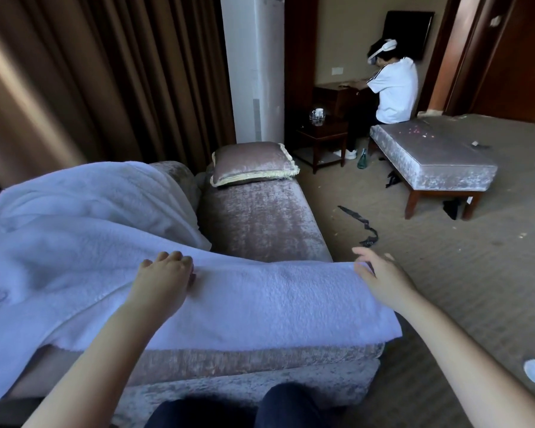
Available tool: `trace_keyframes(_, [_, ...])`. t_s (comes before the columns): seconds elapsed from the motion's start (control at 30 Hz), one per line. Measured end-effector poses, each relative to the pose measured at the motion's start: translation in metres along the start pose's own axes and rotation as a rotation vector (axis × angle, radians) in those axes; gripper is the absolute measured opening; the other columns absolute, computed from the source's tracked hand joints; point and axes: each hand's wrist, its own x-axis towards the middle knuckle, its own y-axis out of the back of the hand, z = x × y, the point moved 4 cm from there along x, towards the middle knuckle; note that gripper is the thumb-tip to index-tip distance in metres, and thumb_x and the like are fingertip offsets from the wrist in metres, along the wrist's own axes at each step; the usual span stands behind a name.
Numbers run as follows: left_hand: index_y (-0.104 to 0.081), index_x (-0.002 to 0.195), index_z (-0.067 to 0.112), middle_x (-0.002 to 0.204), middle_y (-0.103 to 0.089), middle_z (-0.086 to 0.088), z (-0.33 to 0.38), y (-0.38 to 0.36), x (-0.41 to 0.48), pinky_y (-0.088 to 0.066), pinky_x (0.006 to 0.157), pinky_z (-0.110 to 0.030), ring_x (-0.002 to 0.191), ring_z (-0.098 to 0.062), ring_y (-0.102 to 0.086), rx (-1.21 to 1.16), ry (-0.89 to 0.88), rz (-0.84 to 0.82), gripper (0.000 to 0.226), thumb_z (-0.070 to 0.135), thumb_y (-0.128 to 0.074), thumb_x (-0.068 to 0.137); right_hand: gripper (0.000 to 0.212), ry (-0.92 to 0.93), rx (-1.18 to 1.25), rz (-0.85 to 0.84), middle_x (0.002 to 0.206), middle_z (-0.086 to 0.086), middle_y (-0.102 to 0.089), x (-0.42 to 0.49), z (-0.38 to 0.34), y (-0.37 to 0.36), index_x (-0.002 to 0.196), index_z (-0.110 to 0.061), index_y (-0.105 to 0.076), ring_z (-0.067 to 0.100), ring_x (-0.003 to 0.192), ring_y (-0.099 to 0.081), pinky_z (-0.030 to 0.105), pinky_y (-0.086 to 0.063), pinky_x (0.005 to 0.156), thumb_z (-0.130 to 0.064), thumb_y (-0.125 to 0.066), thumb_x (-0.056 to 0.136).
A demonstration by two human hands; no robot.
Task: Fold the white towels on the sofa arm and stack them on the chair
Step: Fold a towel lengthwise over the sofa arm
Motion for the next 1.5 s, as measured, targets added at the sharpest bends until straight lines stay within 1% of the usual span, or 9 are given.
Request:
trace_keyframes(0.27, [-0.061,0.099,0.015,0.096,-0.06,-0.001,-0.031,-0.006,0.01,-0.031,0.07,-0.033,0.098,-0.025,-0.055,0.075,0.102,0.054,0.009,0.016,-0.053,0.096,0.014,-0.101,0.113,0.084,0.083,-0.006,-0.061,0.001,0.002,0.003,0.089,-0.022,-0.057,0.016,0.078,-0.055,0.024,-0.038,0.061,-0.013,-0.05,0.097])
trace_keyframes(0.4, [-0.063,0.078,0.007,0.074,-0.059,-0.01,-0.033,0.005,0.024,-0.033,0.059,-0.035,0.071,-0.034,-0.058,-0.047,0.103,0.288,0.009,-0.001,-0.067,0.081,0.013,-0.121,0.078,0.096,0.084,0.003,-0.062,0.002,0.0,0.001,0.091,-0.018,-0.057,0.021,0.078,-0.055,0.027,-0.037,0.061,-0.011,-0.048,0.098])
trace_keyframes(0.57, [-0.066,0.1,0.016,0.101,-0.062,-0.005,-0.029,-0.02,0.035,-0.035,0.077,-0.036,0.1,-0.027,-0.054,-0.045,0.153,0.032,0.018,0.014,-0.049,0.095,0.014,-0.178,-0.032,0.112,0.098,0.004,-0.059,0.0,0.0,-0.001,0.093,-0.018,-0.061,0.023,0.081,-0.054,0.031,-0.038,0.065,-0.012,-0.048,0.095])
trace_keyframes(0.67, [-0.071,0.104,0.015,0.099,-0.067,-0.005,-0.029,-0.011,0.029,-0.036,0.075,-0.037,0.097,-0.029,-0.058,-0.051,0.069,0.084,0.018,0.02,-0.069,0.087,0.018,-0.161,-0.22,0.186,0.116,0.006,-0.056,-0.008,-0.014,0.008,0.109,-0.016,-0.062,0.029,0.094,-0.056,0.035,-0.044,0.074,-0.012,-0.056,0.092])
trace_keyframes(0.77, [-0.073,0.096,0.013,0.089,-0.069,-0.006,-0.038,0.011,0.005,-0.044,0.063,-0.04,0.079,-0.034,-0.063,-0.059,-0.044,0.274,0.032,0.019,-0.087,0.067,0.028,0.106,-0.35,0.37,0.112,0.005,-0.059,-0.017,-0.063,0.003,0.108,-0.012,-0.065,0.03,0.1,-0.056,0.042,-0.047,0.078,-0.003,-0.068,0.081])
trace_keyframes(0.9, [-0.071,0.092,0.014,0.088,-0.068,-0.004,-0.092,0.039,-0.044,-0.041,0.063,-0.039,0.076,-0.034,-0.063,-0.074,-0.005,0.504,0.01,0.019,-0.066,0.087,0.015,0.531,-0.294,0.408,0.098,-0.001,-0.062,-0.027,-0.163,-0.046,0.097,-0.015,-0.066,0.025,0.088,-0.059,0.038,-0.048,0.073,-0.009,-0.061,0.084])
trace_keyframes(1.23, [-0.057,0.11,0.015,0.105,-0.064,-0.006,-0.266,0.007,-0.181,-0.052,0.063,-0.044,0.085,-0.036,-0.063,-0.013,0.259,0.3,0.039,0.014,-0.06,0.071,0.024,1.232,-0.037,0.178,0.099,0.002,-0.063,-0.088,-0.365,-0.209,0.097,-0.013,-0.068,0.021,0.089,-0.056,0.029,-0.041,0.081,-0.002,-0.057,0.079])
trace_keyframes(1.4, [-0.048,0.136,0.016,0.146,-0.042,0.003,-0.272,-0.013,-0.201,-0.054,0.072,-0.031,0.111,-0.013,-0.054,-0.35,0.329,0.342,0.066,-0.008,-0.062,0.076,0.035,1.326,-0.136,0.227,0.111,0.003,-0.063,-0.105,-0.401,-0.24,0.121,-0.015,-0.056,0.021,0.096,-0.06,0.034,-0.05,0.085,-0.007,-0.044,0.09])
trace_keyframes(1.5, [-0.052,0.131,0.021,0.136,-0.047,0.016,-0.279,-0.02,-0.201,-0.043,0.092,-0.022,0.119,-0.011,-0.052,-0.444,0.38,0.37,0.068,-0.004,-0.074,0.072,0.032,1.263,-0.099,0.398,0.108,0.005,-0.065,-0.099,-0.415,-0.238,0.118,-0.016,-0.057,0.023,0.093,-0.061,0.036,-0.051,0.079,-0.005,-0.046,0.09])
